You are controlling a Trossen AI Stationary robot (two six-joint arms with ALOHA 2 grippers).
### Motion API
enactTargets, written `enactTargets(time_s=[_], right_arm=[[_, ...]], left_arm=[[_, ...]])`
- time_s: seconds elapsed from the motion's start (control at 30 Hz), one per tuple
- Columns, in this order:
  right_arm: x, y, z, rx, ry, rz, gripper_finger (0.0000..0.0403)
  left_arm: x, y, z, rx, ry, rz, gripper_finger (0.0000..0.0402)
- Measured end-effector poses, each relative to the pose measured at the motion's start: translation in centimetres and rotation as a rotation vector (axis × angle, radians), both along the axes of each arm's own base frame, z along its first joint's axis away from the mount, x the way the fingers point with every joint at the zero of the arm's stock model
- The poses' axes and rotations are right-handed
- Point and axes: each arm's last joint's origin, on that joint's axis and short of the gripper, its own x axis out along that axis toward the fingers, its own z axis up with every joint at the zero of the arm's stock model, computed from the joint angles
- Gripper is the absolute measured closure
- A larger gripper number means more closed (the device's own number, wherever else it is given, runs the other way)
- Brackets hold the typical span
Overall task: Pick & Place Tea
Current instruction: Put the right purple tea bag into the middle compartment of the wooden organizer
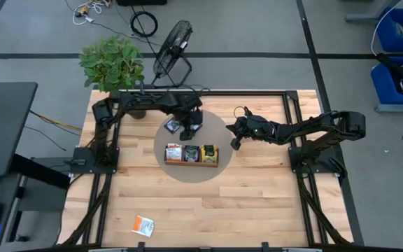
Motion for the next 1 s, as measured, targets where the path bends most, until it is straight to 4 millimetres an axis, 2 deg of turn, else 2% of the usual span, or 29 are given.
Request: enactTargets(time_s=[0.2, 0.47, 0.63, 0.77, 1.0], right_arm=[[0.0, 0.0, 0.0, 0.001, 0.005, 0.000, 0.0403], [0.0, 0.0, -0.1, 0.002, 0.010, 0.000, 0.0403], [-0.1, 0.0, -0.2, 0.004, 0.018, 0.000, 0.0403], [-0.1, 0.0, -0.2, 0.005, 0.020, 0.000, 0.0403], [-0.1, 0.1, -0.2, 0.013, 0.024, 0.011, 0.0403]], left_arm=[[0.0, 0.2, -1.0, 0.030, 0.045, 0.012, 0.0110], [1.2, -0.6, -2.6, 0.100, 0.051, -0.042, 0.0110], [1.3, -1.0, -2.7, 0.107, 0.074, -0.042, 0.0114], [1.3, -1.1, -2.4, 0.118, 0.073, -0.025, 0.0140], [1.8, -0.8, -1.7, 0.157, 0.071, -0.011, 0.0220]])
